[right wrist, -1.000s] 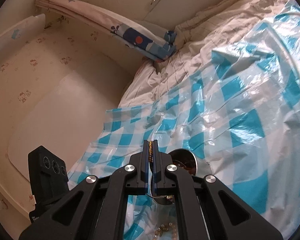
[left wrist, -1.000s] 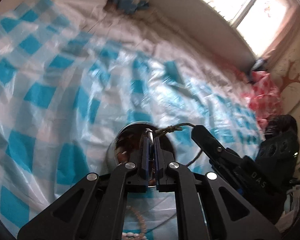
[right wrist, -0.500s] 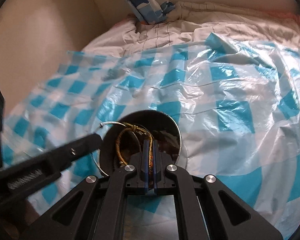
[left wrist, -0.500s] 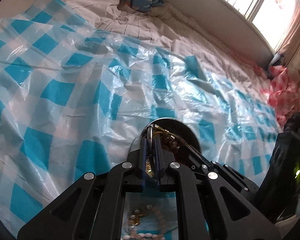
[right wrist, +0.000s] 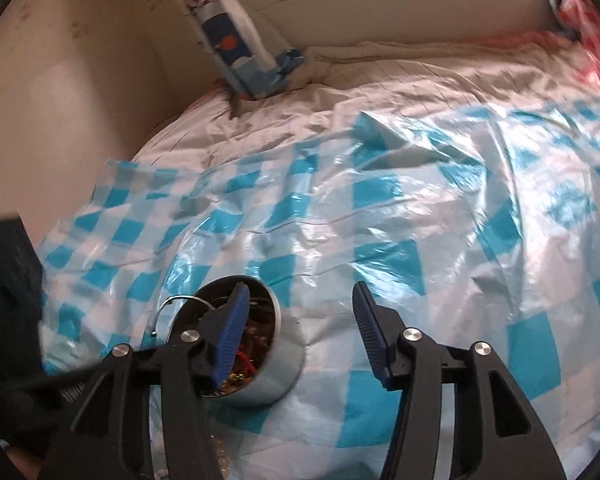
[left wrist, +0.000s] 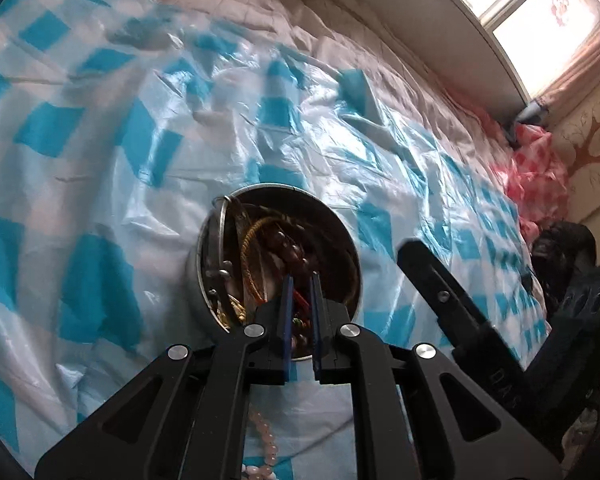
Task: Organize jewelry
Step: 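Open the right gripper over the tin while the left gripper lowers the bangle into it, then open the left gripper and withdraw both grippers toward the remaining bracelets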
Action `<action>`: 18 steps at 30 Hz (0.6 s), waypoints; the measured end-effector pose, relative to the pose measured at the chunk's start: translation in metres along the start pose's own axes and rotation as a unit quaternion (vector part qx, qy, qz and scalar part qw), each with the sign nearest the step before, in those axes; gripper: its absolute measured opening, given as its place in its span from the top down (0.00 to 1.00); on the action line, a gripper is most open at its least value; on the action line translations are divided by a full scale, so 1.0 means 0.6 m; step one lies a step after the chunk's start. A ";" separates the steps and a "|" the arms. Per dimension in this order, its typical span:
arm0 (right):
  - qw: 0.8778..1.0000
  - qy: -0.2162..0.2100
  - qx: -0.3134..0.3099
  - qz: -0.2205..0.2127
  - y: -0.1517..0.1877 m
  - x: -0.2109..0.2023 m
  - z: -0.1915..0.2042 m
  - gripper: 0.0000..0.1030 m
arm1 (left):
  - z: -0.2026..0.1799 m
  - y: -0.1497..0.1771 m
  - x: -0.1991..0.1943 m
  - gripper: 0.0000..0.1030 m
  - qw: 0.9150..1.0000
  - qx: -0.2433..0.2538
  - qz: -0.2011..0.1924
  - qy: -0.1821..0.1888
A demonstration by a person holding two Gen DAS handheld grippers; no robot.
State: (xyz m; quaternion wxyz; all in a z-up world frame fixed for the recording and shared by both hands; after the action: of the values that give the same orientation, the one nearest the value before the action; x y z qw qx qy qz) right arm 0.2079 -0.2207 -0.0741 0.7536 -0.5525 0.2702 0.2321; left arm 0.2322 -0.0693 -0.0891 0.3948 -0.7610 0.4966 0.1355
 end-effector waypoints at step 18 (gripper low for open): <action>0.996 -0.016 0.080 0.025 -0.005 0.003 -0.049 0.41 | -0.002 0.001 0.005 0.90 0.998 0.044 0.000 -0.054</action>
State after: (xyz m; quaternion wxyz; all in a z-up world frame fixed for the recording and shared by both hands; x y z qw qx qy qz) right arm 0.2067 -0.2496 -0.0801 0.7936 -0.4795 0.2894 0.2377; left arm 0.2325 -0.0721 -0.0904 0.4541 -0.7344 0.4802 0.1544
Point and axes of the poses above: each gripper's, at about its wrist camera, not at the fingertips, and x roughly the way its jaws point, z to its left, y to its underside, the point moved 6 cm from there along x, roughly the way its jaws point, and after that the axes turned 15 degrees about y, right-handed, at the moved point
